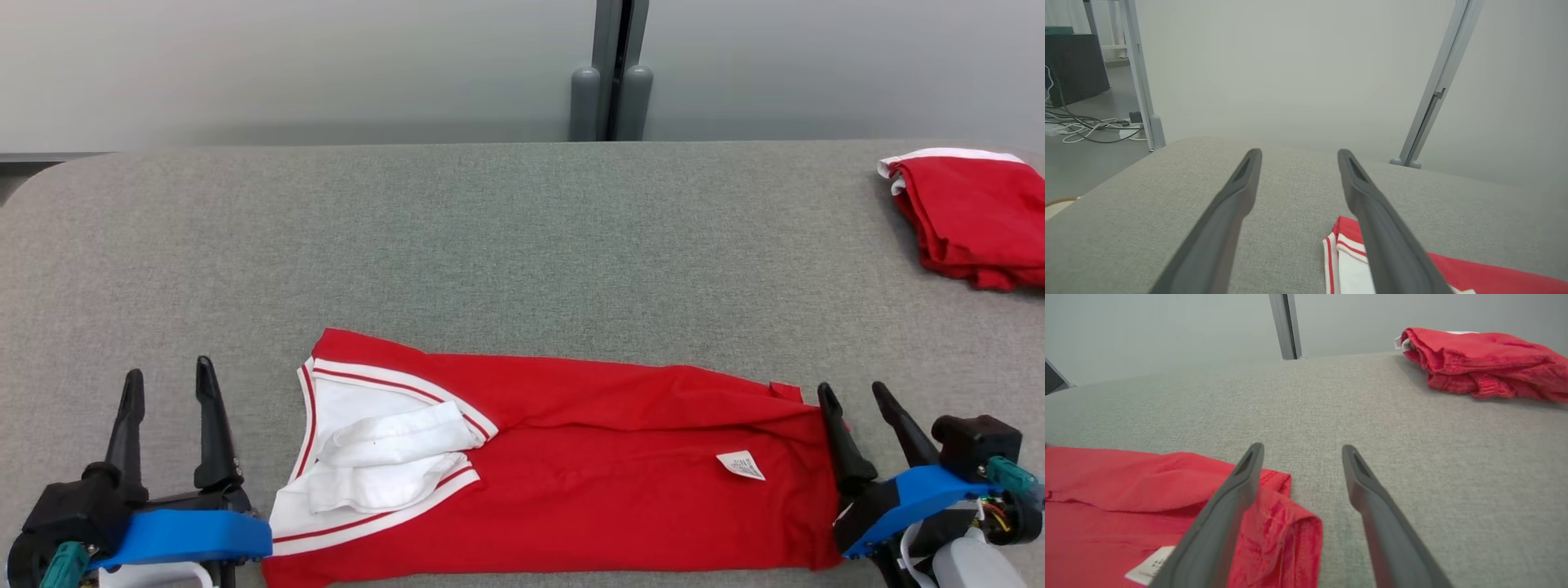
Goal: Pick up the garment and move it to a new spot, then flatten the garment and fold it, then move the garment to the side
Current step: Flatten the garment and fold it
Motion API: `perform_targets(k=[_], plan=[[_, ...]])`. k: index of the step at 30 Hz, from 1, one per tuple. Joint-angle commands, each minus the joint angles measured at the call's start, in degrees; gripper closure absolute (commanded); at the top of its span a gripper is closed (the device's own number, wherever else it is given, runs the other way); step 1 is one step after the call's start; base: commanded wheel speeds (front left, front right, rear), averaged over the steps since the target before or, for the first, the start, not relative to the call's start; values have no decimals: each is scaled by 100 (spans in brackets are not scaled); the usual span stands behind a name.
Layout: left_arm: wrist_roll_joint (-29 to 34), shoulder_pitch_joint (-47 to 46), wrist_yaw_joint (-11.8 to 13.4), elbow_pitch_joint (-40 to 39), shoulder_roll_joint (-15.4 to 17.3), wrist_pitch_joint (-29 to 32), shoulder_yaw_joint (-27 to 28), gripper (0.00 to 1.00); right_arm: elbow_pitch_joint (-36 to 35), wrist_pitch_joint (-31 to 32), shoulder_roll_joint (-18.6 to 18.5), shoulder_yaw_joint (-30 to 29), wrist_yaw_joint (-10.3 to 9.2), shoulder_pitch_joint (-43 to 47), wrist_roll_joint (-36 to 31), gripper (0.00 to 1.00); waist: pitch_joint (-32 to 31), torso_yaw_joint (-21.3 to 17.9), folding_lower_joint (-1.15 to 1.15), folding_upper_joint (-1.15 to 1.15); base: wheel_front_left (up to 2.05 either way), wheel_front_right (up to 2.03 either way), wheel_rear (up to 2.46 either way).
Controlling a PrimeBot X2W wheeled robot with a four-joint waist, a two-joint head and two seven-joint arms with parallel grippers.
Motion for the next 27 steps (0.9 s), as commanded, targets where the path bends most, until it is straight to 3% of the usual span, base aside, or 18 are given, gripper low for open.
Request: perform_targets(k=[1,9,19,20,21,22,27], plan=[[161,39,-27,-52,-66,-22,100,0,98,23,31,-1,1,-65,-6,0,7,19,0,0,0,0,0],[1067,208,-418,84,-736,-22,841,0,896,184,277,118,1,-179,58,0,64,43,0,0,0,0,0],[1756,75,-723,287,-1034,-22,1204,0,1401,175,576,487,8,12,154,0,94,63,0,0,0,0,0],[1800,71,-732,290,-1049,-22,1235,0,1398,154,612,561,9,42,164,52,88,62,0,0,0,0,0],[1867,72,-729,294,-1055,-22,1263,0,1379,134,635,616,10,62,179,86,79,55,0,0,0,0,0],[1910,86,-721,296,-1069,-22,1272,0,1353,94,639,635,10,68,198,100,69,47,0,0,0,0,0],[2004,177,-780,304,-1118,-22,1373,0,1251,-46,492,546,0,-34,293,100,15,-24,0,0,0,0,0]])
